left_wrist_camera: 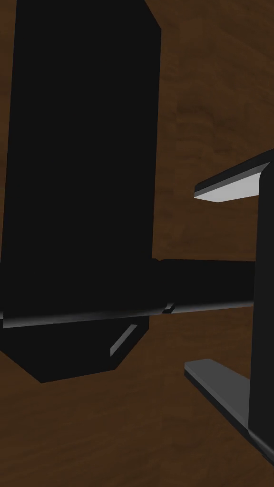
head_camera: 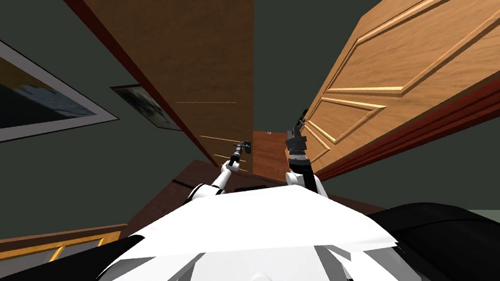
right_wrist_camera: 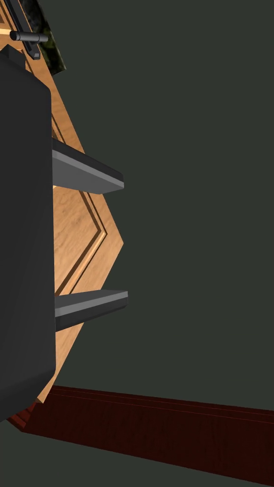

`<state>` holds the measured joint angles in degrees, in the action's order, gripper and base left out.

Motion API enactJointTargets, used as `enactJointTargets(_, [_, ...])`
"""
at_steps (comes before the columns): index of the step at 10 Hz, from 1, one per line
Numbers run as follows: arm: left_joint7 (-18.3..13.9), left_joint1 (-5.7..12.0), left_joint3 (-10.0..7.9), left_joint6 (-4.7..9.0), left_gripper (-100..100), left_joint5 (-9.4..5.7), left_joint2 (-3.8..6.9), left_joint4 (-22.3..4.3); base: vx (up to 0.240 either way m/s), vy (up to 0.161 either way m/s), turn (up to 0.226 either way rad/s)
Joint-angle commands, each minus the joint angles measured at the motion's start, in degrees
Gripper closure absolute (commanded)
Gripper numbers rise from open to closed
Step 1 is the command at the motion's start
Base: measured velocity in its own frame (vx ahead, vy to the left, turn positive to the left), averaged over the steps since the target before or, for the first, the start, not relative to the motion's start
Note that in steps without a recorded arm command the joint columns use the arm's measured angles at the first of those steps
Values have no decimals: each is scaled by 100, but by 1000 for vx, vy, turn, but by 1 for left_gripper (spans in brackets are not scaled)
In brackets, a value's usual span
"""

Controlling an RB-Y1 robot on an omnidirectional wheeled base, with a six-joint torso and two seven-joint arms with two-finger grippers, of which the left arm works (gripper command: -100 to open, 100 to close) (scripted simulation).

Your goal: Push the door open

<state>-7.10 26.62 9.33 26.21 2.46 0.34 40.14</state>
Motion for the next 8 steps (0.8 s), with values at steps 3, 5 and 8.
enactJointTargets(3, [1,-5,1,-5,100,1,7,4,-17,4,-6])
enactJointTargets(5, [1,-5,1,-5,100,1,7,4,0,0,0])
enactJointTargets(8, [34,26,-122,-9,100,-38,120,14,78,-49,20])
